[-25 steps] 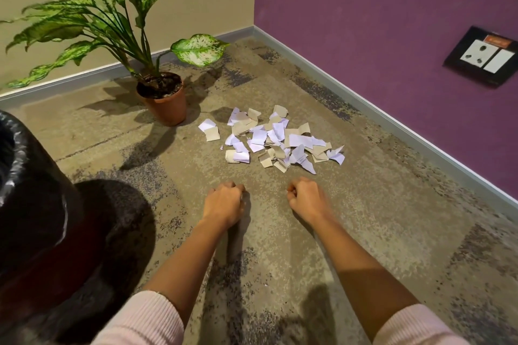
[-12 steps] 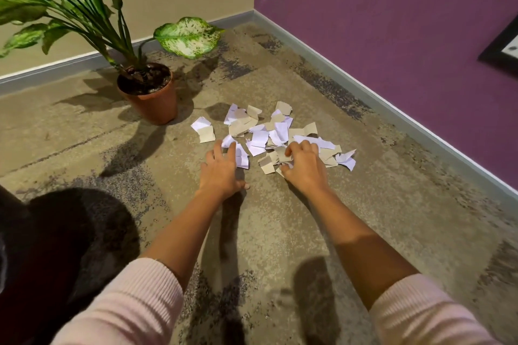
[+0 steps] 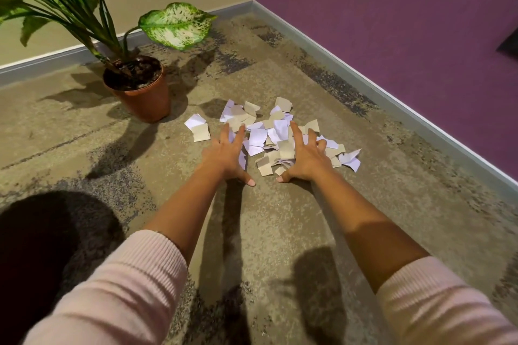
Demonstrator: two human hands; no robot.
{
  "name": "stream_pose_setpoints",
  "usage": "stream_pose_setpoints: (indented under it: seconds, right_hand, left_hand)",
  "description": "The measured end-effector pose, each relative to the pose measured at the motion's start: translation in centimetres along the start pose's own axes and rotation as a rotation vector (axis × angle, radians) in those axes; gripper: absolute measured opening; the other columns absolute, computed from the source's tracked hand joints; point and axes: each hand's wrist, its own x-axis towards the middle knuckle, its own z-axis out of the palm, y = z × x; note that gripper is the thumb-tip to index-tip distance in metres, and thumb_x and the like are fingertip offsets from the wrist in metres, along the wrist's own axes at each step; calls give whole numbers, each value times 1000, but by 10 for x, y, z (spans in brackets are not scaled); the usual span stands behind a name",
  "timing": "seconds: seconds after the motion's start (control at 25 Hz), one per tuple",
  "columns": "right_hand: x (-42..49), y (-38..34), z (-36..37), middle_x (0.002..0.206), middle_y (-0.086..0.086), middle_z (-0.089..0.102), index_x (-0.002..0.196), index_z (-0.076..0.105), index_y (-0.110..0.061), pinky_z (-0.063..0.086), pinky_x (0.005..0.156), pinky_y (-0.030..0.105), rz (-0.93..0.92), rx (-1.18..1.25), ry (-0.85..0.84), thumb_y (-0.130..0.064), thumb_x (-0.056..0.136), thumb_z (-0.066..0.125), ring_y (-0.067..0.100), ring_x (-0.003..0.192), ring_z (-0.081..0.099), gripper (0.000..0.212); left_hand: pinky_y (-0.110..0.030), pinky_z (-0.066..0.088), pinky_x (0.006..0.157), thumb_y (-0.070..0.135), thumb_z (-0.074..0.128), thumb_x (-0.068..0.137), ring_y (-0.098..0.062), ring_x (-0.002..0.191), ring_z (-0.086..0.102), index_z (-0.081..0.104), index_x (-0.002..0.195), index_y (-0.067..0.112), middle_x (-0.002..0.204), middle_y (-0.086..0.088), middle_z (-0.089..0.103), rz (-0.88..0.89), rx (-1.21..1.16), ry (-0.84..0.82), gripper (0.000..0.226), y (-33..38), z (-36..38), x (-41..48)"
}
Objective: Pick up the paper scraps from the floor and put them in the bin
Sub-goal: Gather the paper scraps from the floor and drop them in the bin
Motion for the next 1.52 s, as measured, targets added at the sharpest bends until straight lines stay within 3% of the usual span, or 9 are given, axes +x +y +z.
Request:
stream_pose_setpoints:
  seconds: [0.12, 0.36, 0.52, 0.68, 0.76, 0.96, 1.12, 1.36, 1.52]
  right_hand:
    - [13, -6, -10, 161, 8, -14, 147, -17, -47, 28, 109, 61, -37, -51, -147, -35, 59, 90, 43, 146, -12, 140]
    - [29, -13, -11, 151, 11, 11, 148, 6, -50, 37, 106, 57, -68, -199, -245, -41, 62, 88, 45, 141, 1, 119]
    - [31, -14, -5, 148, 10, 19, 147, 18, -48, 30, 111, 50, -90, -230, -203, -44, 63, 86, 45, 138, 7, 108]
    - [30, -15, 0, 149, 11, 28, 142, 41, -30, 16, 116, 43, -168, -288, -122, -49, 69, 80, 37, 140, 19, 85]
    - [29, -13, 3, 142, 10, 37, 133, 52, -25, 18, 113, 42, -202, -276, -81, -47, 72, 78, 34, 135, 27, 70]
    - [21, -7, 16, 127, 9, 50, 125, 61, -20, 33, 107, 39, -242, -139, 9, -27, 81, 72, 37, 126, 39, 46]
    - [1, -10, 23, 116, 13, 56, 116, 63, -10, 46, 89, 41, -252, -29, 92, -8, 83, 64, 38, 112, 47, 34]
    - [-35, -7, 5, 104, 20, 65, 109, 60, -7, 50, 74, 36, -76, 164, 174, -10, 83, 61, 38, 96, 62, 26]
    - [-63, -6, -18, 109, 21, 66, 113, 62, -6, 46, 75, 32, -4, 240, 204, -11, 84, 64, 38, 102, 62, 29]
  left_hand:
    - [-57, 27, 115, 66, 86, 45, -46, 146, 6, -16, 152, 37, 162, -10, -16, 109, 64, -26, 151, 13, -6, 17]
    - [-54, 36, 109, 61, 85, 53, -39, 140, 17, 15, 151, 47, 159, -4, 14, 180, 144, -71, 121, 31, -5, 38]
    - [-47, 43, 103, 54, 84, 61, -33, 132, 30, 40, 145, 40, 150, 0, 34, 154, 103, -10, 95, 34, -5, 32]
    - [-38, 46, 92, 39, 82, 71, -28, 120, 48, 63, 129, 24, 132, -4, 53, 151, 53, 91, 63, 39, -4, 24]
    - [-37, 49, 87, 26, 79, 76, -29, 113, 55, 70, 116, 18, 123, -7, 60, 145, -13, 144, 42, 41, -3, 21]
    - [-37, 52, 77, 12, 73, 76, -31, 99, 62, 68, 98, 5, 107, -11, 65, 101, -213, 184, 23, 45, 6, 11]
    - [-33, 44, 69, 18, 74, 78, -34, 99, 63, 69, 99, 7, 106, -14, 66, 61, -205, 214, 24, 48, 10, -4]
    - [-35, 47, 72, 16, 72, 81, -33, 97, 63, 74, 96, 12, 100, -13, 70, 40, -230, 231, 16, 38, -1, -41]
    - [-36, 47, 73, 15, 72, 82, -34, 97, 63, 73, 96, 8, 99, -14, 70, 35, -239, 273, 16, 29, -29, -75]
